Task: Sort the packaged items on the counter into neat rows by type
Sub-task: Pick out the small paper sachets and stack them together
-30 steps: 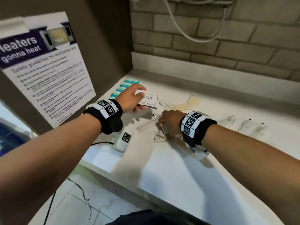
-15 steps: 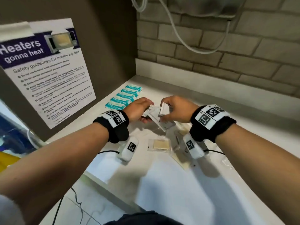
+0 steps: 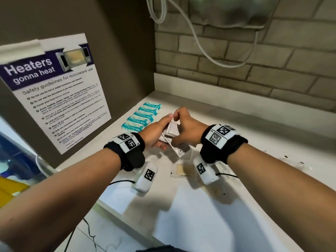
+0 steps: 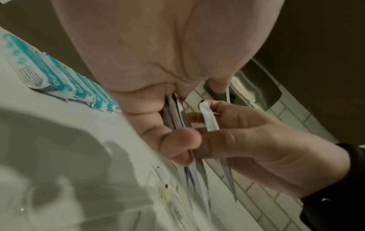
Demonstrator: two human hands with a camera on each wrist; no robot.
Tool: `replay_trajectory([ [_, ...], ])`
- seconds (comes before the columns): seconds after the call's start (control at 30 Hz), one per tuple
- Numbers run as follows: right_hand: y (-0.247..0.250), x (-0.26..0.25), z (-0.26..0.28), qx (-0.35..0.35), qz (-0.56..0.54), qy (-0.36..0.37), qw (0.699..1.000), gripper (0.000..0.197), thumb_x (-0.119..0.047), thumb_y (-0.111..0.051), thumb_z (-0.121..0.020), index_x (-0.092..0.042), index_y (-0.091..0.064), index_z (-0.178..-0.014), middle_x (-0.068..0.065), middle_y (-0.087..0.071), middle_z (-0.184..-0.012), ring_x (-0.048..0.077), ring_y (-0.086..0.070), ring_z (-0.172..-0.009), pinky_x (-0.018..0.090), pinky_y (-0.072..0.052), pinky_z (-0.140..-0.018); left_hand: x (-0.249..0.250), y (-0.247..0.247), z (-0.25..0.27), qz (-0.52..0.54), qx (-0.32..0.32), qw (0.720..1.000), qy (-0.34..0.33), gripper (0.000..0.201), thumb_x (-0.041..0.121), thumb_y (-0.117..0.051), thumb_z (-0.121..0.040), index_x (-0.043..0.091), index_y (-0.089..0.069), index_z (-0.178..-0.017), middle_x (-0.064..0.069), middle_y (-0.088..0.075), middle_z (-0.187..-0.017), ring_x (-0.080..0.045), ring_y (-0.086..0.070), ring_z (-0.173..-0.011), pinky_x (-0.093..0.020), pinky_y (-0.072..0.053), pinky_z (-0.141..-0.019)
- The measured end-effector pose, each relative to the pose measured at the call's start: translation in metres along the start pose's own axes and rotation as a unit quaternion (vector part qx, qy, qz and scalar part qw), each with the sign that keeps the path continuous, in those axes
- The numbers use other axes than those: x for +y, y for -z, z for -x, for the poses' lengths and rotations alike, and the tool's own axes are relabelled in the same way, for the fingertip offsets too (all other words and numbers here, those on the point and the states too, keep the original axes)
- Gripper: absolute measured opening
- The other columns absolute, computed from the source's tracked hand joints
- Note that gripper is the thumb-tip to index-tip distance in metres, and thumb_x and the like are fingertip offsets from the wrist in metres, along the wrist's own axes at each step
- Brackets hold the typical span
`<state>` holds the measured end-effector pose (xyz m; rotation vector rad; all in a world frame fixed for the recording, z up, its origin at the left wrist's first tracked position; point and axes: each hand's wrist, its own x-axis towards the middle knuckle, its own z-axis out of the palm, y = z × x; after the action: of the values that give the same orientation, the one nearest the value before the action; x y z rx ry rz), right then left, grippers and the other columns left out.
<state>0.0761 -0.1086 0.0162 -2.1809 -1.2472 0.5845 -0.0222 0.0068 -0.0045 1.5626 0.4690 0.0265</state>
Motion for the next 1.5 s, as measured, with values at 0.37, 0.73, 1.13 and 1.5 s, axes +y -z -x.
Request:
replay_trajectory([
  [0.37, -0.026, -0.020, -0.014, 0.015, 0.094, 0.033, 0.995, 0.103, -0.038, -0.084, -0.063, -0.021, -0.024, -0.145, 0.002, -0.035, -0.138, 0.021, -0.037, -0.125, 0.037, -0.038, -0.103, -0.007, 0.036, 0.007, -0.043, 0.055, 0.998, -0.005, 0.026, -0.001, -0.047, -0.092, 0.018, -0.054, -0.107, -0.012, -0.061, -0.099, -0.026, -0.063, -0.086, -0.040, -0.055, -0.073],
  [0.73, -0.056, -0.018, 0.016, -0.076, 0.280, 0.003, 0.957, 0.044, -0.041, -0.079, -0.068, -0.025, -0.061, -0.105, -0.003, -0.068, -0.094, 0.020, -0.063, -0.086, 0.026, -0.044, -0.064, -0.043, 0.054, 0.039, -0.403, -0.074, 0.911, -0.048, 0.058, 0.016, -0.065, -0.089, 0.022, -0.035, -0.139, 0.000, -0.055, -0.119, -0.020, -0.058, -0.106, -0.031, -0.046, -0.096],
  [1.13, -0.107, -0.012, 0.033, -0.088, 0.226, -0.006, 0.970, 0.057, -0.032, -0.072, -0.082, -0.010, -0.039, -0.122, 0.011, -0.050, -0.120, 0.033, -0.060, -0.098, 0.037, -0.044, -0.076, -0.058, 0.024, 0.065, -0.640, -0.095, 0.762, 0.025, 0.040, 0.024, -0.043, -0.096, 0.009, -0.031, -0.131, -0.014, -0.040, -0.122, -0.028, -0.048, -0.079, -0.039, -0.043, -0.076],
  [1.5, -0.099, -0.006, 0.033, -0.125, 0.209, -0.032, 0.969, 0.044, -0.018, -0.062, -0.087, -0.003, -0.044, -0.123, 0.015, -0.051, -0.119, 0.030, -0.057, -0.100, 0.034, -0.045, -0.080, -0.068, 0.022, 0.064, -0.651, -0.073, 0.755, -0.032, 0.035, 0.013, -0.044, -0.096, 0.008, -0.031, -0.129, -0.015, -0.040, -0.117, -0.035, -0.059, -0.075, -0.037, -0.040, -0.064],
])
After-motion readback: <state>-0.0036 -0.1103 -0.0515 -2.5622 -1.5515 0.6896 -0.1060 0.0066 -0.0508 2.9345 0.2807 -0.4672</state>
